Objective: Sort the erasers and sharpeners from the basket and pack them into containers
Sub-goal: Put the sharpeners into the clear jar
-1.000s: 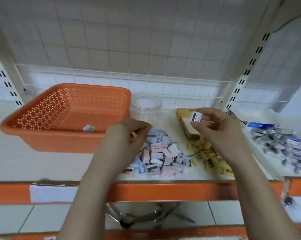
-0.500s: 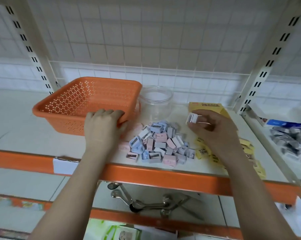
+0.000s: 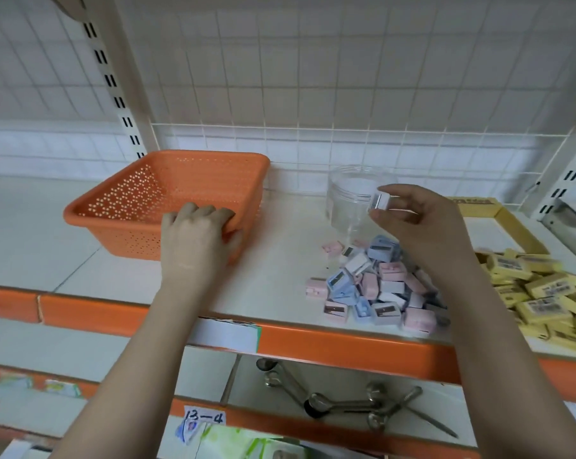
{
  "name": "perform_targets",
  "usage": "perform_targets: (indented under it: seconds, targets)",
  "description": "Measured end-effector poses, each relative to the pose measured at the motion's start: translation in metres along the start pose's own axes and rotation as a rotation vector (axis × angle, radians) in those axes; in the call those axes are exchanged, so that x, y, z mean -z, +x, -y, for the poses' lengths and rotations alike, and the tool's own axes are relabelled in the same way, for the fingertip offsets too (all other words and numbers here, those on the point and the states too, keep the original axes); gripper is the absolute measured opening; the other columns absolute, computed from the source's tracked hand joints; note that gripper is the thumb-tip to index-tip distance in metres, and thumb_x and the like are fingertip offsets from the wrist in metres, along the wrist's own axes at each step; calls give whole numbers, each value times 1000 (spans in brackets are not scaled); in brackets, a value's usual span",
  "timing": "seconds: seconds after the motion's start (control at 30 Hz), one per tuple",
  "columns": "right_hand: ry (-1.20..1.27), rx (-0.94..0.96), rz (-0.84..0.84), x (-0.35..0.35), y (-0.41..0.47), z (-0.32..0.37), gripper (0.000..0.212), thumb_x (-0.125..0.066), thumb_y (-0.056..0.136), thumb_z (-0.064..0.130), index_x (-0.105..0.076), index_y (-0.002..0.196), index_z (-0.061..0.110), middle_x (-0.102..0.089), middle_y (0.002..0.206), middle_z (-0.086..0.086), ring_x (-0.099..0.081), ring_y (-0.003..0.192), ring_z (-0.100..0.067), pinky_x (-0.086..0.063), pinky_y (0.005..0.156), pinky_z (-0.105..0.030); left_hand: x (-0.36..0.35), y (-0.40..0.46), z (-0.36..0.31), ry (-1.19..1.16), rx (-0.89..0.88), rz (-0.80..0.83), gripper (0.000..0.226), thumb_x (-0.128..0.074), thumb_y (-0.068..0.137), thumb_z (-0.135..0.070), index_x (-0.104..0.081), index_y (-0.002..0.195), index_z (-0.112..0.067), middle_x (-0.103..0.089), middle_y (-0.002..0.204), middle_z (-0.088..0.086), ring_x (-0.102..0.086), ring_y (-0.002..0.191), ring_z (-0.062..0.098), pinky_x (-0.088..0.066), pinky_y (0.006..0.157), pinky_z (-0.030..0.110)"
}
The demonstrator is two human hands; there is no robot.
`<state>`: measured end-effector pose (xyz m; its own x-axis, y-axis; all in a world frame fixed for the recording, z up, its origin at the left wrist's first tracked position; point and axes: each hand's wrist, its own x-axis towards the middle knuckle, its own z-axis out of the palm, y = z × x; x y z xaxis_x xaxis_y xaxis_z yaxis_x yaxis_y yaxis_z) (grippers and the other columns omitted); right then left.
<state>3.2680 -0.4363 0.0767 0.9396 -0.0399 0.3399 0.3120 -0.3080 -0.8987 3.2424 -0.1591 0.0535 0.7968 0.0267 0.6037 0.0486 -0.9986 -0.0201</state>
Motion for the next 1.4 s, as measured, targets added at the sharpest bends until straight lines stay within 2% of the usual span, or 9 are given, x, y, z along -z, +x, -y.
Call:
perform_targets:
  seconds: [0.1, 0.23, 0.47, 0.7, 0.83, 1.1, 1.17, 1.23, 1.4]
  targets:
    - [6, -13, -18, -4, 3, 1, 28, -74, 80, 20, -68, 105, 29, -66, 87, 11, -66, 79, -5, -54, 71, -23, 2, 3, -9, -59, 18, -18, 33, -74, 70, -39, -71, 89, -12, -66, 83, 10, -57, 84, 34, -39, 73, 41]
    - [27, -12, -54, 4, 9, 6, 27, -74, 80, 16, -68, 104, 25, -63, 80, 13, -59, 63, 5, -43, 56, -8, 11, 8, -36, -249, -98, -79, 35, -63, 75, -39, -71, 100, -14, -66, 92, 7, -59, 87, 32, -44, 73, 38]
    - [-6, -39, -108, 32, 14, 3, 26, -74, 80, 16, -67, 103, 26, -61, 79, 11, -52, 54, 7, -39, 52, -5, 21, -2, -112, -678, -87, 585, 43, -56, 82, -58, -66, 111, -27, -69, 100, -5, -62, 87, 8, -52, 80, 32]
    - [-26, -49, -84, 51, 12, -8, 26, -73, 81, 16, -67, 105, 24, -60, 78, 9, -49, 49, 5, -37, 51, -5, 10, -3, -126, -601, -47, 553, 32, -61, 85, -46, -71, 92, -16, -69, 85, 5, -62, 78, 18, -51, 72, 34]
    - [-78, 42, -2, 55, 39, 2, 29, -73, 81, 15, -66, 107, 26, -59, 82, 14, -58, 62, 7, -44, 61, -6, 11, 7, -121, -616, 6, 443, 35, -56, 91, -31, -51, 62, -13, -53, 56, 4, -47, 55, 18, -35, 54, 31]
    - [-580, 58, 322, 10, 141, -15, 42, -70, 82, 10, -62, 124, 9, -64, 106, -7, -59, 84, -15, -40, 66, -11, 11, 43, -113, -670, 138, 234, 34, -40, 98, -13, -43, 64, -18, -47, 74, 11, -45, 71, 29, -20, 57, 31]
    - [-754, 60, 376, -1, 153, -25, 38, -72, 81, 12, -64, 118, 8, -63, 116, -7, -60, 102, -20, -44, 80, -20, 3, 50, -111, -690, 167, 252, 25, -42, 98, -15, -60, 81, -12, -60, 84, 13, -55, 83, 30, -26, 61, 28]
    - [-912, 87, 437, -11, 160, -29, 30, -73, 80, 16, -68, 109, 11, -64, 114, -4, -58, 106, -21, -47, 87, -28, -5, 55, -110, -749, 222, 263, 19, -47, 97, -19, -60, 107, -10, -67, 94, 7, -58, 85, 21, -32, 64, 23]
    - [-1134, 108, 624, -33, 169, -37, 24, -60, 81, 8, -70, 103, 7, -68, 109, -8, -63, 101, -28, -53, 87, -37, -24, 60, -99, -811, 265, 223, 6, -55, 93, -18, -56, 90, -13, -55, 70, -12, -49, 64, 0, -36, 55, 6]
